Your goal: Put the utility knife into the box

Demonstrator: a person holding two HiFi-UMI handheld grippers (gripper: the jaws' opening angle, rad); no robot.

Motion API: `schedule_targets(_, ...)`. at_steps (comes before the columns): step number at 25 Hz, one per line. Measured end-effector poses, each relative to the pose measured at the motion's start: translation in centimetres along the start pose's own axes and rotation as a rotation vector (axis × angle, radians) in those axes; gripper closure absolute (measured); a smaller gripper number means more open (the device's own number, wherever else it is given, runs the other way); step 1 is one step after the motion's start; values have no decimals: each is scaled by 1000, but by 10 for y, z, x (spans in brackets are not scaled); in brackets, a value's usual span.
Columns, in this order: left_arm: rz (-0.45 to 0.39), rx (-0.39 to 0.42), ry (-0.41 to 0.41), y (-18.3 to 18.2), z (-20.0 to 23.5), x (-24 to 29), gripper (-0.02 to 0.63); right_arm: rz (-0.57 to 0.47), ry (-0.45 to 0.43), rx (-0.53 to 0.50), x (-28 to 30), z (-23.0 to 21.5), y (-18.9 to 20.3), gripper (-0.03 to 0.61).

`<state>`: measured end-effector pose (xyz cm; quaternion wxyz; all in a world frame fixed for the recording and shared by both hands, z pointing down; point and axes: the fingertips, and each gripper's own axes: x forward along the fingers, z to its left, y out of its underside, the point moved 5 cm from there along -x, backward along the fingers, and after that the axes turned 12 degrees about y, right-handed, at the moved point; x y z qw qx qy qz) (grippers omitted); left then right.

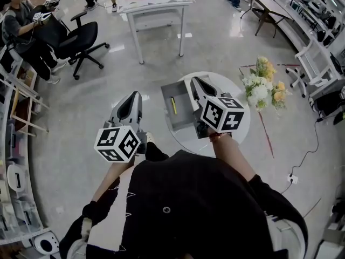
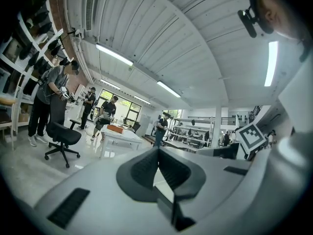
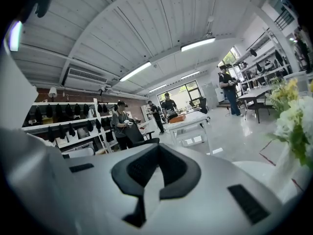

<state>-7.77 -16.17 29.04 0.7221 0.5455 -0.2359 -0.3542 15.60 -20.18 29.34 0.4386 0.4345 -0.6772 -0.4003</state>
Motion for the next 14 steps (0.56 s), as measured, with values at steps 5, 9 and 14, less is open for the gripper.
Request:
schedule_targets(5,1,-6,-3,3,0,1,603,7,3,-2,0,-3,3,574)
schedule_targets(9,2,-9,-2,5,-1,4,603,14,7,-4,1,-7,4,574)
schedule_targets(14,4,-11,-6,6,-2,7,603,15,8,-5,3,-11,3,574)
